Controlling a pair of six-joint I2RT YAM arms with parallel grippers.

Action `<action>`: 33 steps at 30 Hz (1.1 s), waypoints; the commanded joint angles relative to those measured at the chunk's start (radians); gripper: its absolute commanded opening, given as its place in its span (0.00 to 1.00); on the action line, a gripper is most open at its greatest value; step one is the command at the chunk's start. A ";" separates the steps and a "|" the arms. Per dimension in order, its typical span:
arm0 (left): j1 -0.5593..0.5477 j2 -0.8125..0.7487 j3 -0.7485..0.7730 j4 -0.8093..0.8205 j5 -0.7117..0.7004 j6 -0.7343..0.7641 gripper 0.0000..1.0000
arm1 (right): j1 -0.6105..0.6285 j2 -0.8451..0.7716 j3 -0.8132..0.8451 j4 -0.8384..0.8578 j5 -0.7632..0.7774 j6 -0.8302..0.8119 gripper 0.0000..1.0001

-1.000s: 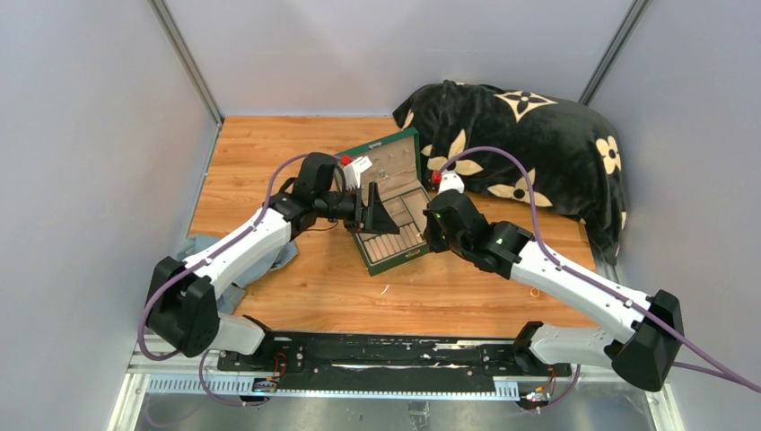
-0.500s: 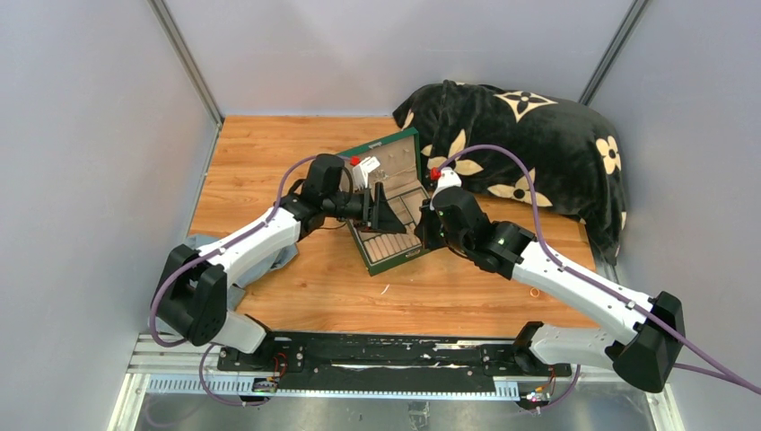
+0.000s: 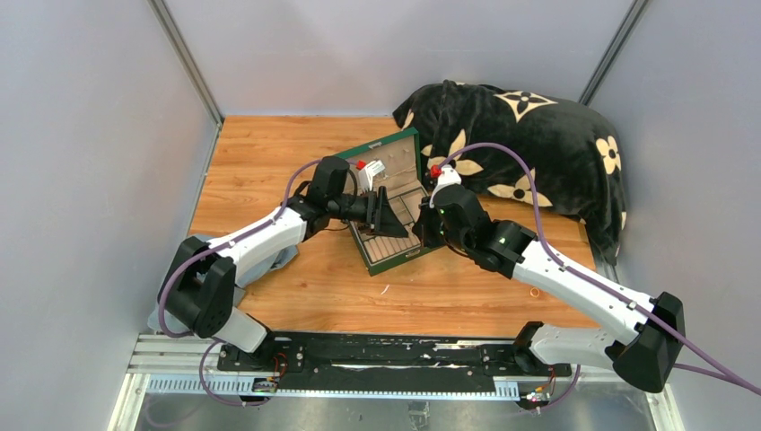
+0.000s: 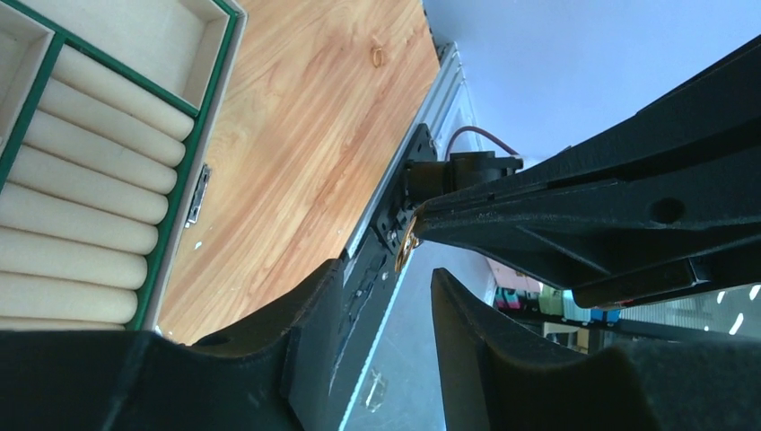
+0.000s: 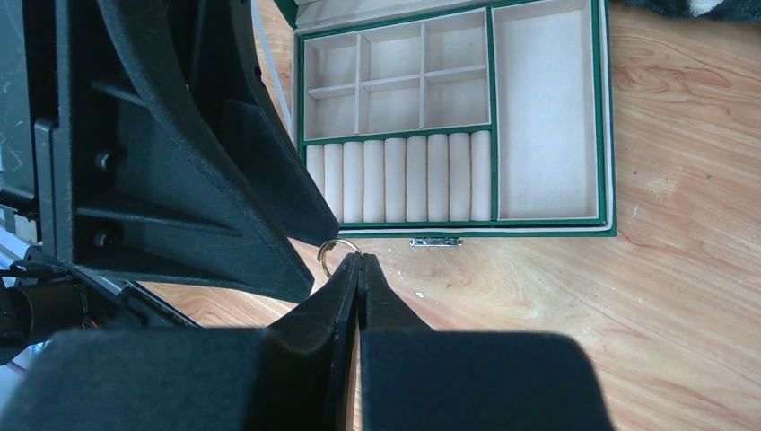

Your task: Organize the mixed jewelry

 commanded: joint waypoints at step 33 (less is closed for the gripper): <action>0.008 -0.001 0.024 0.117 0.119 -0.051 0.00 | -0.096 -0.090 0.041 0.013 -0.168 -0.006 0.38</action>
